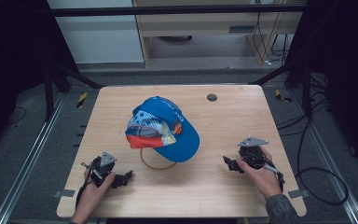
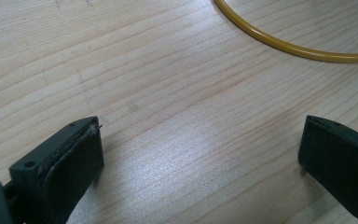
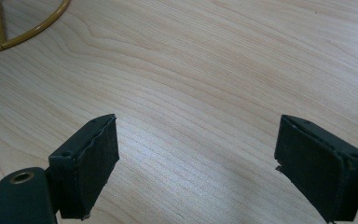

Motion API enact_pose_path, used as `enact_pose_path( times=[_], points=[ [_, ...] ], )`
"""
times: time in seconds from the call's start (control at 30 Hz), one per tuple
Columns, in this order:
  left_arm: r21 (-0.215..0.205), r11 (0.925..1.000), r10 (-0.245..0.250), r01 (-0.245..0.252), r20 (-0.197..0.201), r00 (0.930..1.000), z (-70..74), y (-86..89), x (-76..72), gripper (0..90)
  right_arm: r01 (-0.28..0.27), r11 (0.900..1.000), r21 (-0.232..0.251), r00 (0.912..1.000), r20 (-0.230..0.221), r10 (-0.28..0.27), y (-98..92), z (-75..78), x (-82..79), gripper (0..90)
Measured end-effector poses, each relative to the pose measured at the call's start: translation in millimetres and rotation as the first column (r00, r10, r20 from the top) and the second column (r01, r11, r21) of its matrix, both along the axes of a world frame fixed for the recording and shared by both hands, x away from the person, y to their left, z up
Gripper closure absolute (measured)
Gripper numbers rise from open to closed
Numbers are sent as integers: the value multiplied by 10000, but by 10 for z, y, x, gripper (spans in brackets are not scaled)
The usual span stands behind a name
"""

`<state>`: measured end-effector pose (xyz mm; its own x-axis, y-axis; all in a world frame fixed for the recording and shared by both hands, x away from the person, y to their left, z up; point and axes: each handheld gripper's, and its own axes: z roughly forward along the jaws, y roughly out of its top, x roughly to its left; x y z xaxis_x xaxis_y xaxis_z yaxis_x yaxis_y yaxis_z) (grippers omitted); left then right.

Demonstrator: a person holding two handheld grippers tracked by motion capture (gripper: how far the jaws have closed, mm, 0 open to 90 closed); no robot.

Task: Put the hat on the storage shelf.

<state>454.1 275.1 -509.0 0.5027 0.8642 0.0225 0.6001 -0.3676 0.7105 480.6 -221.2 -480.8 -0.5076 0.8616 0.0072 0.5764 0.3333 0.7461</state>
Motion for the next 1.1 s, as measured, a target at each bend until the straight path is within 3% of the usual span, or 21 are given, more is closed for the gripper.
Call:
enact_pose_path(
  times=[0.37,0.87,1.1],
  points=[
    [2,10000,-2,2,0,10000,0,0,0,0,202,9998,71,9998,78,-202,43,-117,-6,141],
    [-5,10000,-3,3,-6,10000,0,0,0,0,384,9993,-4,9987,-324,-384,95,-264,-15,126],
    [-15,10000,5,-5,-24,10000,-1,-2,-1,0,627,9980,-99,9980,-31,-627,124,-308,-41,113]
  ],
)
